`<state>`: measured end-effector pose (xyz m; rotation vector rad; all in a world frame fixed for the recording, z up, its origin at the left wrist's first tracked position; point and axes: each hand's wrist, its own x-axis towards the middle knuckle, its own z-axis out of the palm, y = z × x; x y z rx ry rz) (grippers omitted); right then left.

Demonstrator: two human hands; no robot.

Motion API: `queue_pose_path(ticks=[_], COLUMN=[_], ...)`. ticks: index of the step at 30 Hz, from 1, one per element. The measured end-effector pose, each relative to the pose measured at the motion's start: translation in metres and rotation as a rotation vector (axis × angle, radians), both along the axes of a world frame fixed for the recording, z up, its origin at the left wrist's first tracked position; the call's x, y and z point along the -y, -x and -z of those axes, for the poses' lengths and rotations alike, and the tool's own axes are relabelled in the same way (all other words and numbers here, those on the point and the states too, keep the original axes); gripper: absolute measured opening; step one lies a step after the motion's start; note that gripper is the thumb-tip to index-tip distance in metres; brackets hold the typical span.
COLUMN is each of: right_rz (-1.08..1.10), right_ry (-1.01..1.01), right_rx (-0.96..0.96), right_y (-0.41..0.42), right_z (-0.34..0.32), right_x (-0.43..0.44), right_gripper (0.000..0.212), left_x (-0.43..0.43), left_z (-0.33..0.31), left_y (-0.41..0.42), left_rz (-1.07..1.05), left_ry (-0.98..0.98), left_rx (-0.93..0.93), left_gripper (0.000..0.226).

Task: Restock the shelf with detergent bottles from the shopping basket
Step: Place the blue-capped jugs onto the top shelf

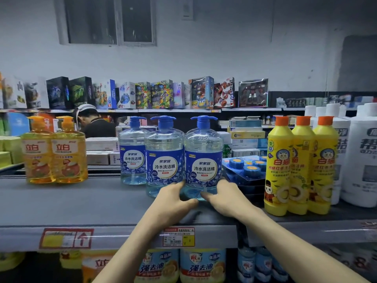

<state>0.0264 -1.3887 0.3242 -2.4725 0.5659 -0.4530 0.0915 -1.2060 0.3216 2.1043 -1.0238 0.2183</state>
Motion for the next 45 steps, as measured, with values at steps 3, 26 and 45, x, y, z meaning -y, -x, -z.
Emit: queue_pose_path(ticks=[3, 26, 45], right_rz=[0.028, 0.118, -0.004], right_ry=[0.08, 0.278, 0.317], right_rx=[-0.016, -0.145, -0.221], right_y=[-0.004, -0.024, 0.076], right_z=[0.001, 0.013, -0.021], right_x=[-0.006, 0.008, -0.038], right_gripper=[0.068, 0.079, 0.06], left_x=[0.0, 0.012, -0.01], left_z=[0.001, 0.007, -0.02], left_y=[-0.002, -0.013, 0.045], left_rz=[-0.018, -0.005, -0.191], left_ry=[0.017, -0.193, -0.377], left_rx=[-0.016, -0.07, 0.076], left_gripper=[0.047, 0.083, 0.027])
